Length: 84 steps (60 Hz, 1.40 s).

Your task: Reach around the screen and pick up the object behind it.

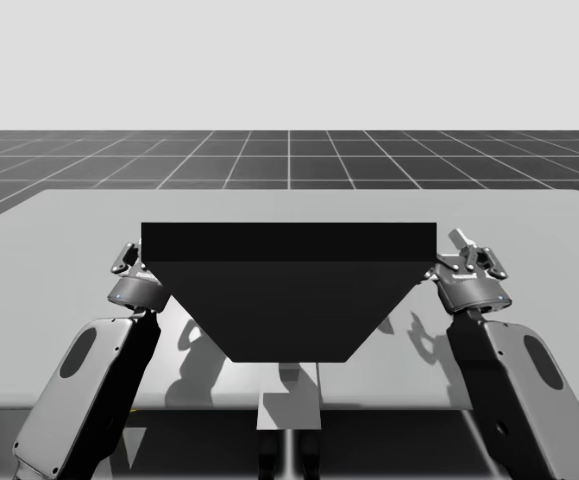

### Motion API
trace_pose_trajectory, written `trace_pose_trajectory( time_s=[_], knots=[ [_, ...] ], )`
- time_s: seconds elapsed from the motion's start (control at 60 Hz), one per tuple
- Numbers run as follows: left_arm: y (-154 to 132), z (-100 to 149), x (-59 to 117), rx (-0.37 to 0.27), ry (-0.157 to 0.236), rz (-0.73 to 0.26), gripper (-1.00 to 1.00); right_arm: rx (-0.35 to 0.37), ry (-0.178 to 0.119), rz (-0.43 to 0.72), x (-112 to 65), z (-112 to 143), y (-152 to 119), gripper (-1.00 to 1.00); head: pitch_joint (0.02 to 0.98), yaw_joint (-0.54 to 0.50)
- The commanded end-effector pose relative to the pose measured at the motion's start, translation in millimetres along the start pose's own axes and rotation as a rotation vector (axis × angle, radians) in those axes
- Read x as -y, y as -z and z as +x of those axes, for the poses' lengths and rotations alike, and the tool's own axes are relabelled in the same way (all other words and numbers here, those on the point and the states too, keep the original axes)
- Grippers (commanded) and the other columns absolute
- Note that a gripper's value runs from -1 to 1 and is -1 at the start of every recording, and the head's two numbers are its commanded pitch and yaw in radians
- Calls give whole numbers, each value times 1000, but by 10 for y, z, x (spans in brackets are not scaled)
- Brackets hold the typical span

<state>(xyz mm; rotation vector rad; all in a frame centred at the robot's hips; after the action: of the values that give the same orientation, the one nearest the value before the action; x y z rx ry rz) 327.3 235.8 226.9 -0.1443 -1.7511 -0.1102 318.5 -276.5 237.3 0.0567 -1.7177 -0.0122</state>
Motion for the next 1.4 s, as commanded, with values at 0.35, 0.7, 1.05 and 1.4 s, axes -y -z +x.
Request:
trace_pose_trajectory(
  time_s=[0.35, 0.7, 1.05, 1.4],
  knots=[
    [-71, 54, -57, -72, 8, -94, -1000, -58, -24, 117, -104, 1, -101, -1000, 126, -27],
    [-400, 208, -274, -160, 79, -308, -1000, -75, -80, 406, 60, 18, -514, -1000, 135, -26],
    [-755, 243, -460, -182, 53, -554, -1000, -72, -109, 650, 351, -24, -979, -1000, 137, -25],
    [-956, 187, -501, -207, 49, -759, -1000, -98, -119, 751, 559, -179, -1237, -1000, 142, -32]
  ],
)
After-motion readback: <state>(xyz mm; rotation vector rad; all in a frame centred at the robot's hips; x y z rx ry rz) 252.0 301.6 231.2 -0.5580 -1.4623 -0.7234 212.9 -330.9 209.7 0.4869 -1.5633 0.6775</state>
